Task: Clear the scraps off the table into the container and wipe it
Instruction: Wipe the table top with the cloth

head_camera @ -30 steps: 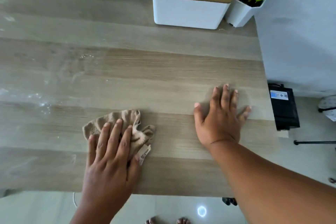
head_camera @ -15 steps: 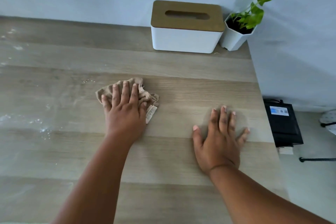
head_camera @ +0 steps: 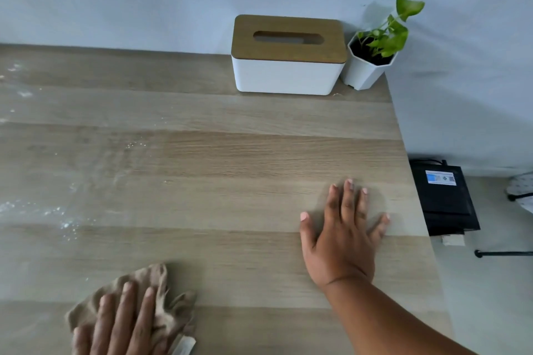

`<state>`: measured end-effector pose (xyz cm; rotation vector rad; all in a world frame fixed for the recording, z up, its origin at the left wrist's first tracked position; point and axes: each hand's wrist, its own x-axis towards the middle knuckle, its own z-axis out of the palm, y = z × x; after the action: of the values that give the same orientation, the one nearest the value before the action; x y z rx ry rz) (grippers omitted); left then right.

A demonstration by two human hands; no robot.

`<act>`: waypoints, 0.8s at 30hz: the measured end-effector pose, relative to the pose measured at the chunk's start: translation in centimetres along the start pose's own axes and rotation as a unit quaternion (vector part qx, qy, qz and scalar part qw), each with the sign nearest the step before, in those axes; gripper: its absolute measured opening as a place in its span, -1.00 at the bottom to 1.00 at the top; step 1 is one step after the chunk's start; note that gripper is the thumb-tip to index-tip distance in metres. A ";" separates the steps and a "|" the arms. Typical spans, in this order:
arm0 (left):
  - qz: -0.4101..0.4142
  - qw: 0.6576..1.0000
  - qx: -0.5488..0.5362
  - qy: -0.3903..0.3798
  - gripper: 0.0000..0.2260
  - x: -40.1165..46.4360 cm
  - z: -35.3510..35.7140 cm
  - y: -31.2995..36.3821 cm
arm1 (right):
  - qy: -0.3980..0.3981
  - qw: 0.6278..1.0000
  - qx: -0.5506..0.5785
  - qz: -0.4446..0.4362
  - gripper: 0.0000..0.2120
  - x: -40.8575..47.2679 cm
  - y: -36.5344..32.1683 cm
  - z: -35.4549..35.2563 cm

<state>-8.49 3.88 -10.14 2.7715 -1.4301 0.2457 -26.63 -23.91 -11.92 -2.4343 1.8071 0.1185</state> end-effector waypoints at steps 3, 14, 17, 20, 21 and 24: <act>-0.071 0.995 -0.048 -0.054 -0.35 2.8 -0.3 -0.9 | -0.002 1.000 -0.002 0.001 -0.20 0.0 0.0 -0.1; -0.062 0.977 -0.123 -0.165 -0.24 28.3 4.5 2.7 | -0.020 1.000 -0.007 0.002 -0.19 0.1 0.0 -0.1; 0.024 0.981 -0.119 -0.155 -0.26 28.0 4.2 6.2 | -0.015 1.000 -0.008 0.003 -0.20 0.1 -0.1 0.0; 0.092 0.979 -0.142 -0.110 -0.30 23.2 3.5 8.2 | -0.008 1.000 -0.001 0.004 -0.20 0.1 -0.2 -0.1; 0.112 0.978 -0.153 -0.090 -0.33 21.1 3.3 8.4 | -0.008 1.000 0.000 0.005 -0.20 0.1 -0.2 -0.2; 0.142 0.975 -0.163 -0.051 -0.39 14.1 3.2 7.5 | -0.011 1.000 -0.007 0.005 -0.19 0.1 -0.1 -0.2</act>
<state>-6.08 -12.17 -11.75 2.3471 -1.7126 -0.1243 -26.48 -23.94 -11.74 -2.4236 1.8156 0.1593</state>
